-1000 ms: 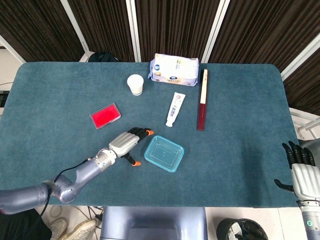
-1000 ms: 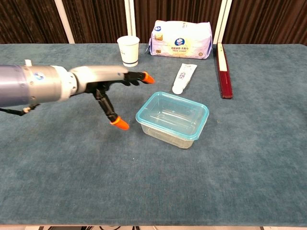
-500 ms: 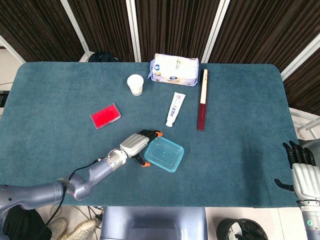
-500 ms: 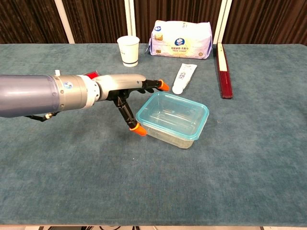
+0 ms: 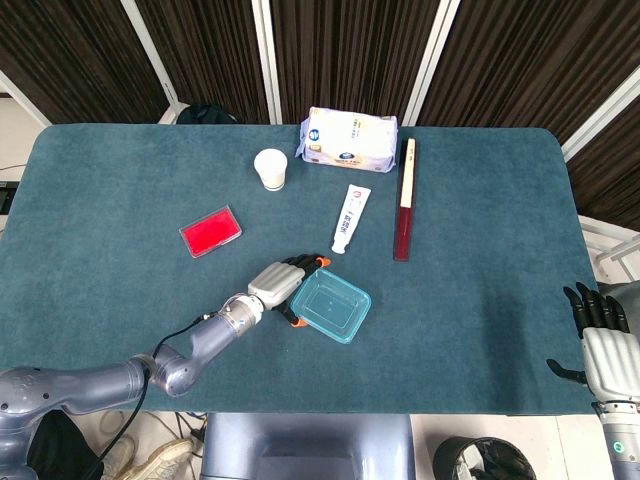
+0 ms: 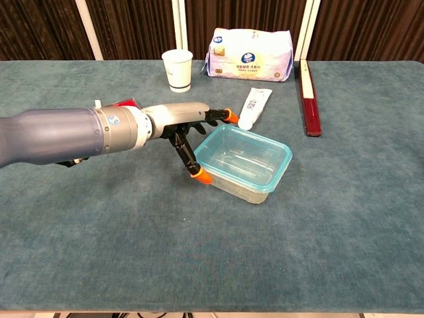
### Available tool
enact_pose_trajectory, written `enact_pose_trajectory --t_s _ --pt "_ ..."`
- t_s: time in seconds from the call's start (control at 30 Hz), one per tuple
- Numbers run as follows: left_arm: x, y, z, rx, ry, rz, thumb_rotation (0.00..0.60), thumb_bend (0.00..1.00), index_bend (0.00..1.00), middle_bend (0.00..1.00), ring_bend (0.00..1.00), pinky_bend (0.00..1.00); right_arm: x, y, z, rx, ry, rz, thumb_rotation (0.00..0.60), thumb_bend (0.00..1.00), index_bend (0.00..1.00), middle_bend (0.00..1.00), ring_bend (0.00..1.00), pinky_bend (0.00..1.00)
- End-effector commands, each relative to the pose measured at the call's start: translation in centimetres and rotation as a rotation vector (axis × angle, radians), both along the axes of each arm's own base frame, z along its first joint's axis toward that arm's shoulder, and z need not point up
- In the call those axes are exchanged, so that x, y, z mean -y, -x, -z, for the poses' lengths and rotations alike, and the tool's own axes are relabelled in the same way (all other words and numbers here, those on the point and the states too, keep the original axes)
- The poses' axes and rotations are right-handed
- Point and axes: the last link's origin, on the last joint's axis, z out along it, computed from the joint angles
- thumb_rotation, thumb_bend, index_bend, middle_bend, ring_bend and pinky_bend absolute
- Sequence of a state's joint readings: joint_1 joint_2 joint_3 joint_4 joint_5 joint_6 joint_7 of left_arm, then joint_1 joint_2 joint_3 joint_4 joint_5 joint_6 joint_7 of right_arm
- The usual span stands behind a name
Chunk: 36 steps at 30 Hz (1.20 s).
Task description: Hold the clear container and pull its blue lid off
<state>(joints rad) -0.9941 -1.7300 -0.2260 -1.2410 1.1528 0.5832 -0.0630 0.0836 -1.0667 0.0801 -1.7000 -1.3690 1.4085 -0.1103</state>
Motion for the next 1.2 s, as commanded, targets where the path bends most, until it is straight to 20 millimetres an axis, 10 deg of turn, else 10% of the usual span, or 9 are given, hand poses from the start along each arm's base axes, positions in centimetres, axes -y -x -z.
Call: enact_pose_trajectory --t_s 0.03,0.23,1.2 --pt "-0.1 -0.3 0.4 0.003 -0.004 0.001 0.600 0.00 0.05 0.08 0.06 0.21 0.0 0.0 0.1 0.001 -0.002 0.001 0.600 0.20 0.00 0.00 0.00 0.00" --pt "0.1 -0.9 1.2 0.020 -0.045 0.027 0.600 0.00 0.28 0.28 0.27 0.40 -0.1 0.0 0.1 0.002 -0.013 0.006 0.600 0.20 0.00 0.00 0.00 0.00" --pt "1.1 -1.3 -0.9 0.033 -0.064 0.047 0.600 0.15 0.36 0.38 0.31 0.42 0.9 -2.9 2.1 0.037 -0.091 -0.033 0.600 0.20 0.00 0.00 0.00 0.00"
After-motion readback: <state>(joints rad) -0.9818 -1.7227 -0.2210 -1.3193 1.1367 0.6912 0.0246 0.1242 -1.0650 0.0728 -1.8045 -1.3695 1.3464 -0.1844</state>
